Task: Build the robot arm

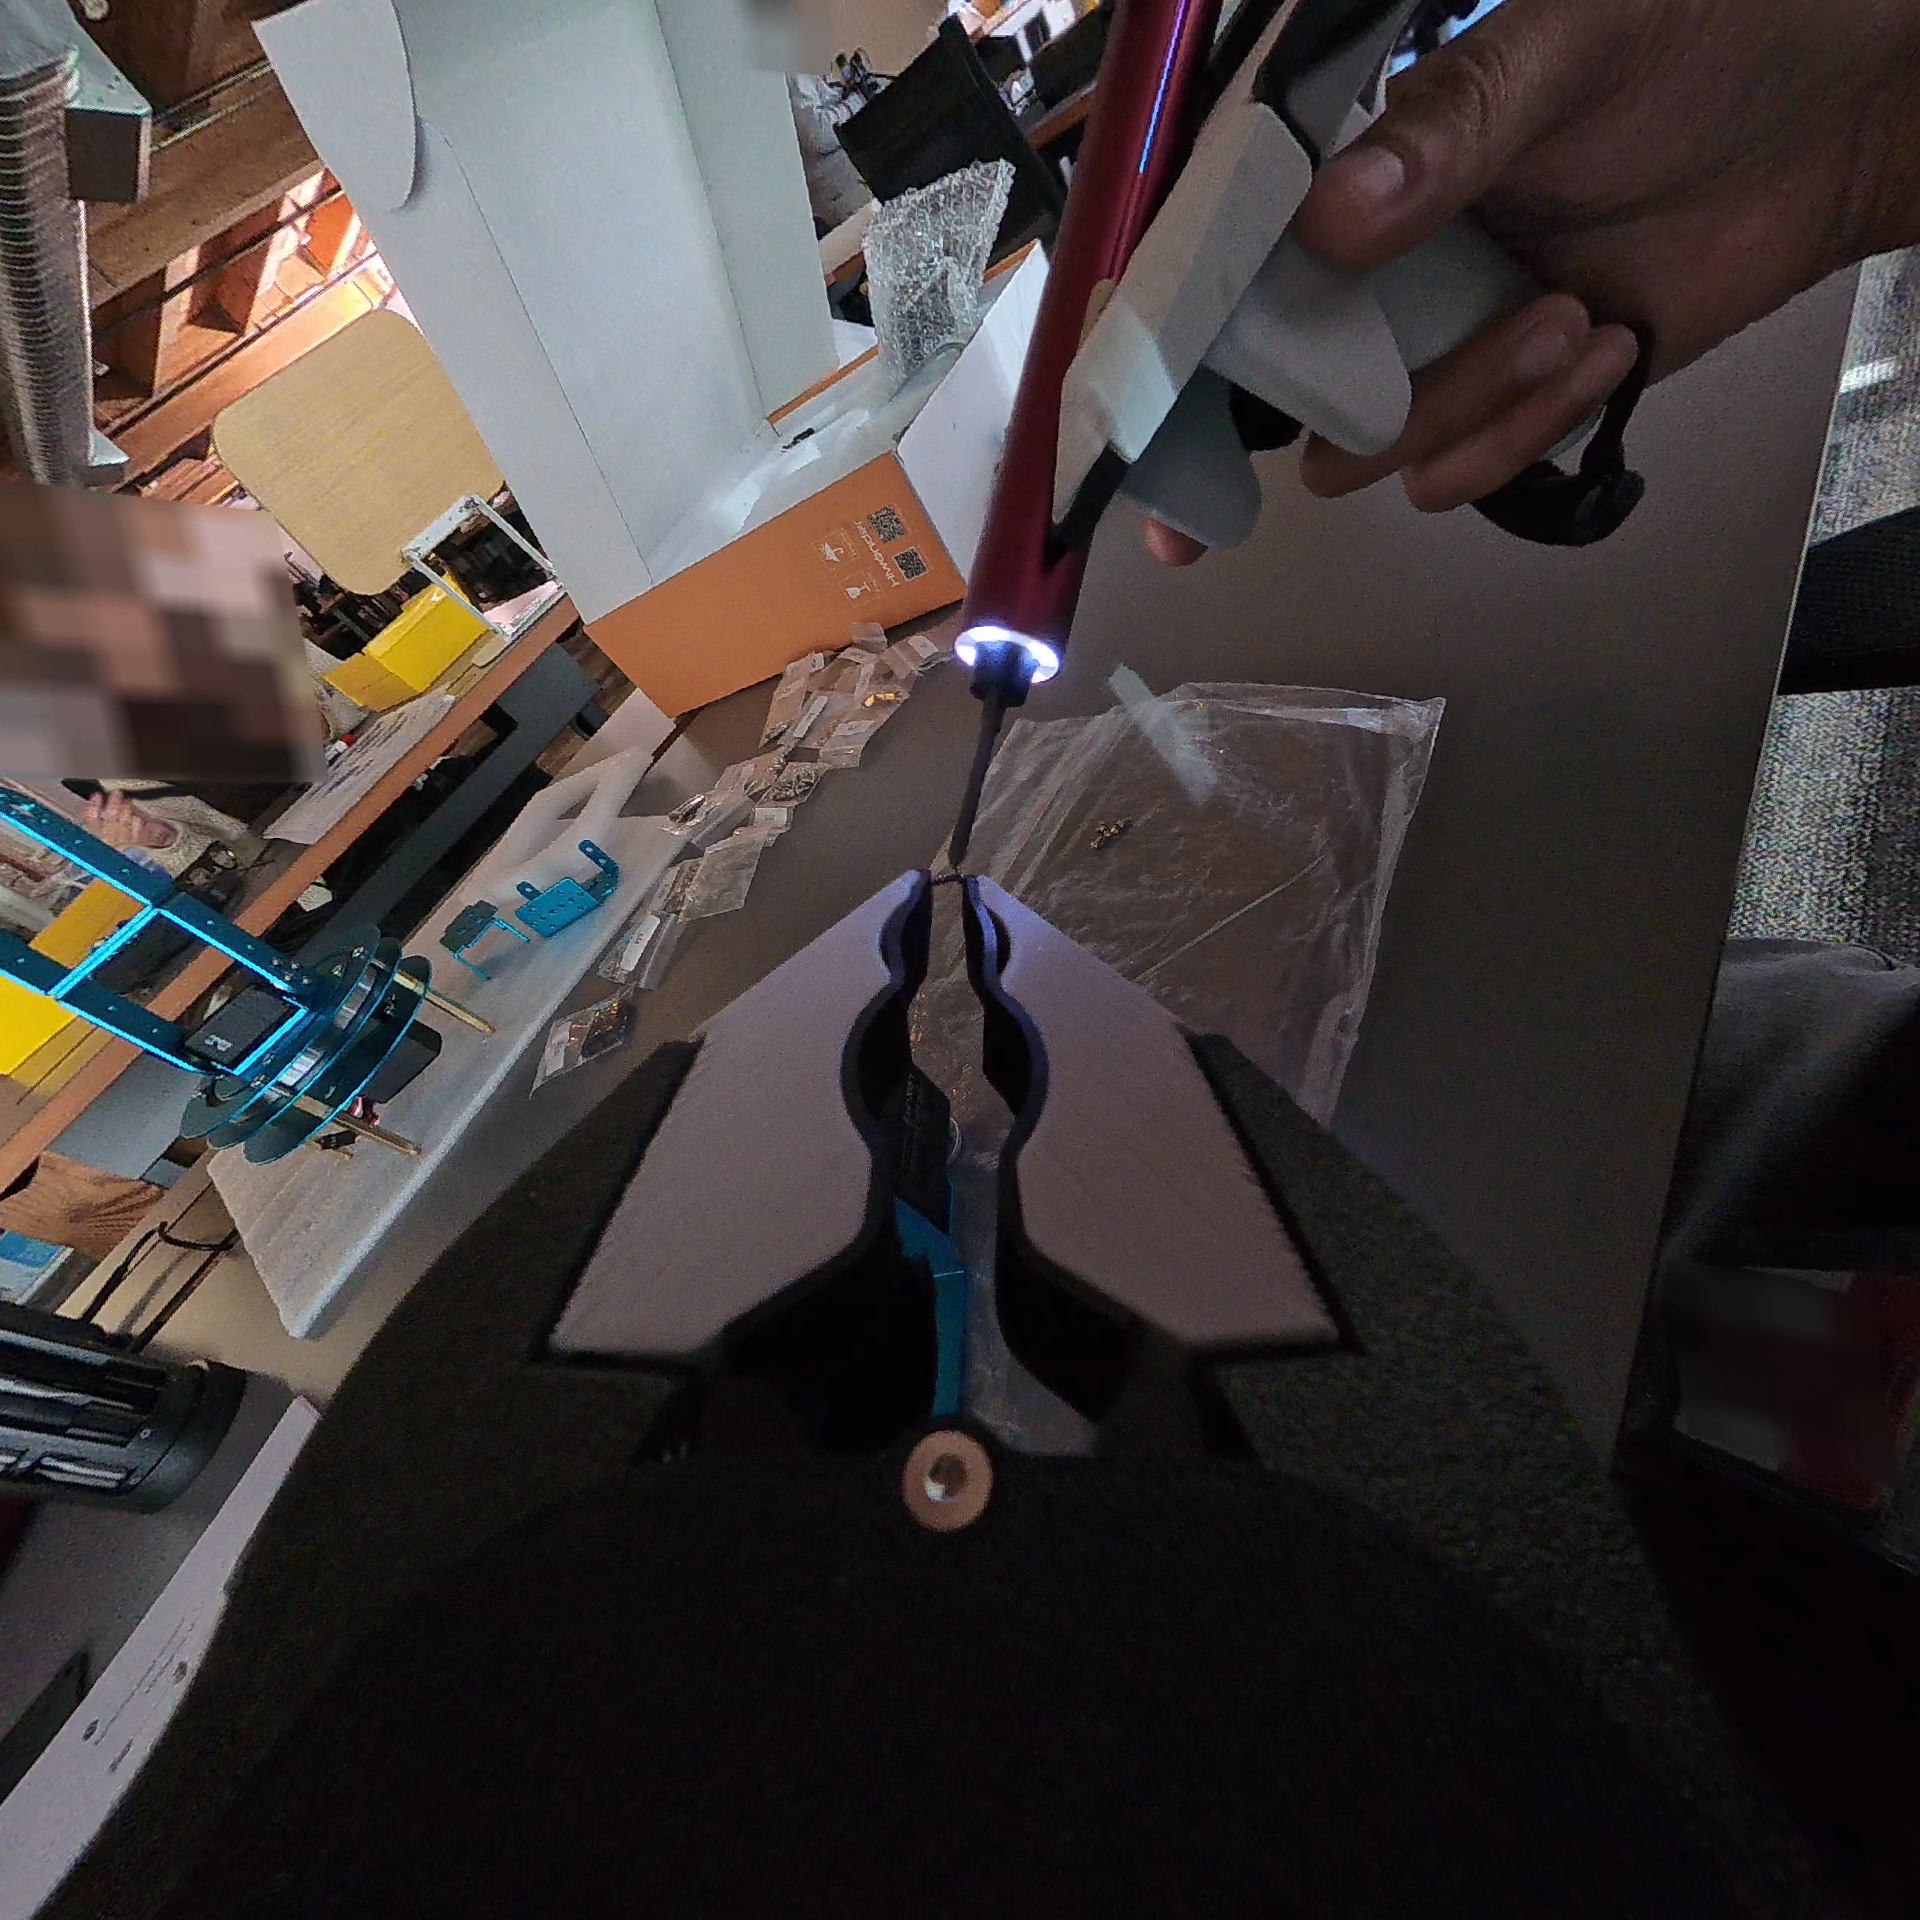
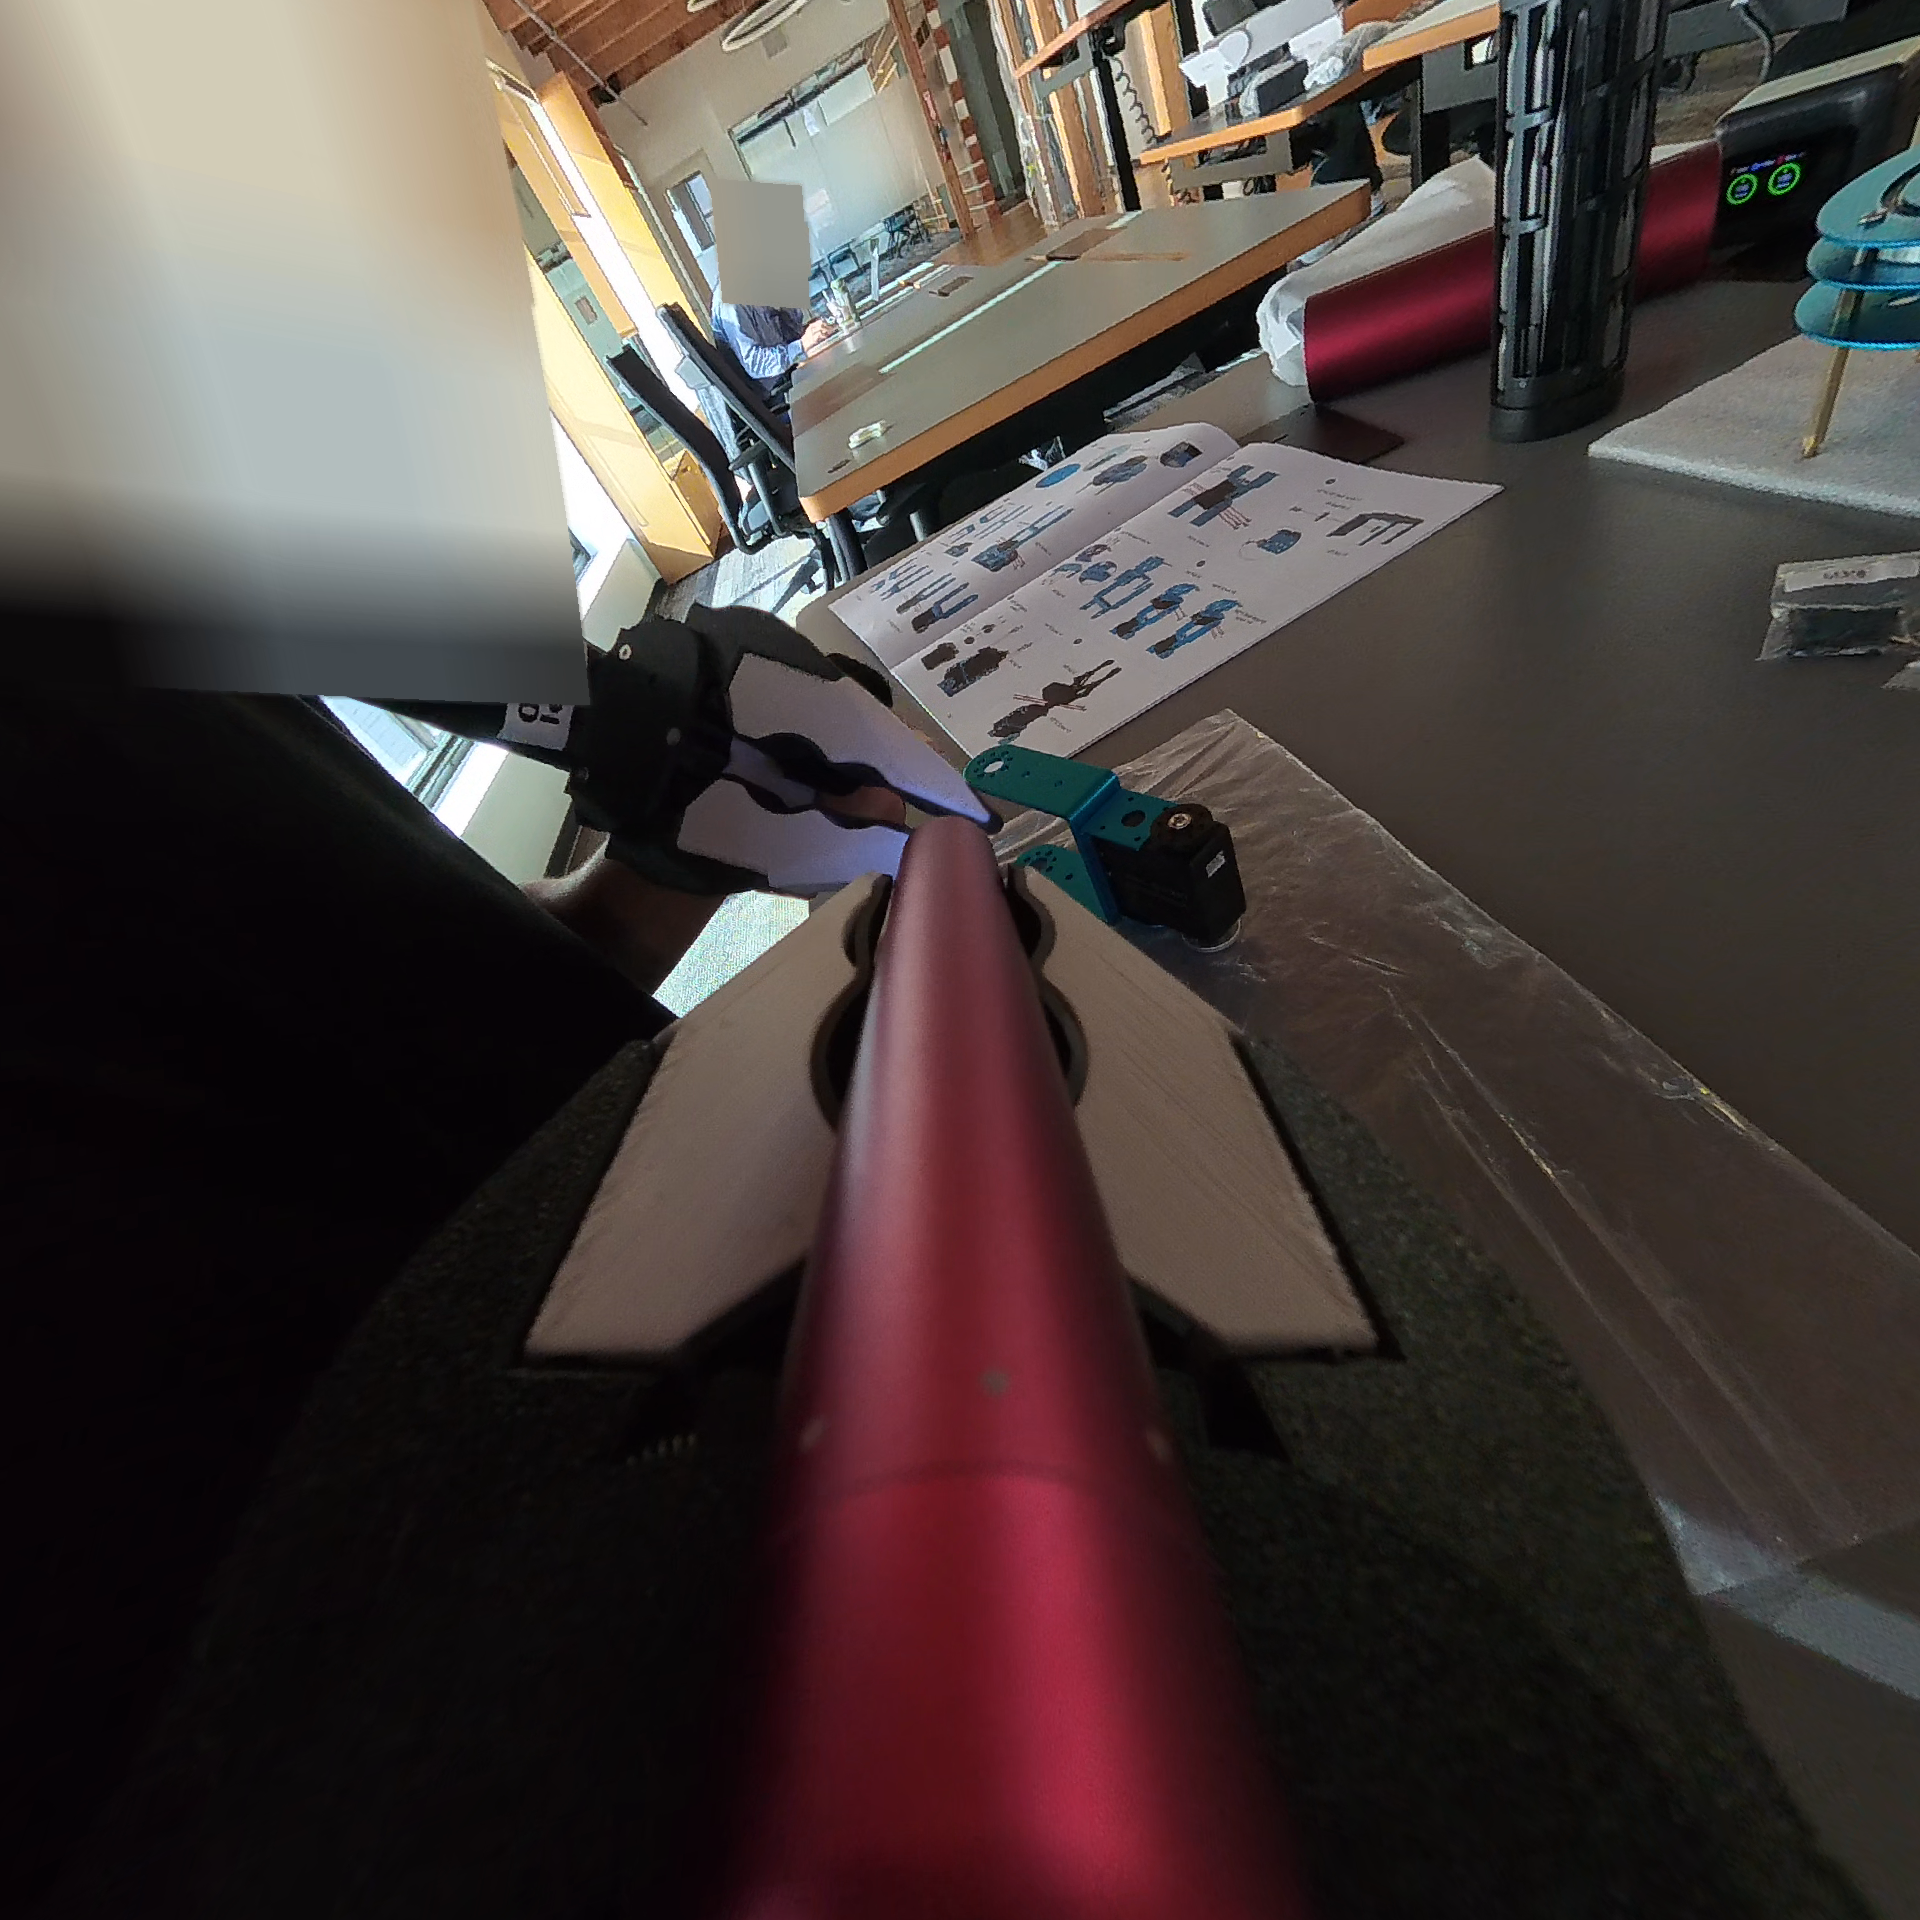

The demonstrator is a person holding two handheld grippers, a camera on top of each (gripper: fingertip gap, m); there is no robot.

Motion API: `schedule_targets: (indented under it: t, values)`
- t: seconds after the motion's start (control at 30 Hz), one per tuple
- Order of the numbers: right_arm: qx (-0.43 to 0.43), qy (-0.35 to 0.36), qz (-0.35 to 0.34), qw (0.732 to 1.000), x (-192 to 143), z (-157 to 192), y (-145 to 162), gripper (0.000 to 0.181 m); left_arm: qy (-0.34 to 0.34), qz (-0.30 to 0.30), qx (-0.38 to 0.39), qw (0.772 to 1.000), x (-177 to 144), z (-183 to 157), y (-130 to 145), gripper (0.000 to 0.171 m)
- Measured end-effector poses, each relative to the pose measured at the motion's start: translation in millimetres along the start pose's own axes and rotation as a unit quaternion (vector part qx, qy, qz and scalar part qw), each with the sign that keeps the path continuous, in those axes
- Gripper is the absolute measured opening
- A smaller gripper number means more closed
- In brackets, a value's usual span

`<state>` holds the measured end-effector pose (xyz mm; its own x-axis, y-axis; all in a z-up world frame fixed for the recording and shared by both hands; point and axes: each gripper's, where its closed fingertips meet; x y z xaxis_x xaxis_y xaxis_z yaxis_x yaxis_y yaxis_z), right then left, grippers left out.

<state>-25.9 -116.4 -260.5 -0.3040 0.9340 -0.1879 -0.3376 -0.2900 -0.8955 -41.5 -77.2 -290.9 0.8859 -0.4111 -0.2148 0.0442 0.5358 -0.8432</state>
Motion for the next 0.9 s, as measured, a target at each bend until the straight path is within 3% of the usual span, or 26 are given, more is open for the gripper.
schedule_targets:
  t: [0.37, 0.9]
  values:
    - [-0.04, 0.024, 0.006, 0.999, -0.5, -0.2, -0.1, 0.022, -0.009, 0.001, -0.017, 1.0, -0.1, 3.5, 0.7, 0.004]
    - [-0.03, 0.014, -0.006, 0.999, 0.1, 2.6, 1.5, 0.022, -0.009, -0.002, -0.025, 1.0, 0.4, 2.4, -2.3, 0.004]
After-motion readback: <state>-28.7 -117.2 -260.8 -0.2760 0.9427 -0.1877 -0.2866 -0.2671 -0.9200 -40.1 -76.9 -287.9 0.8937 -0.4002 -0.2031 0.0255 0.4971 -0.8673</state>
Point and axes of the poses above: each gripper's, where its closed fingertips meet, x out along the fingers, y out of its underside, z = x × y across the jaws
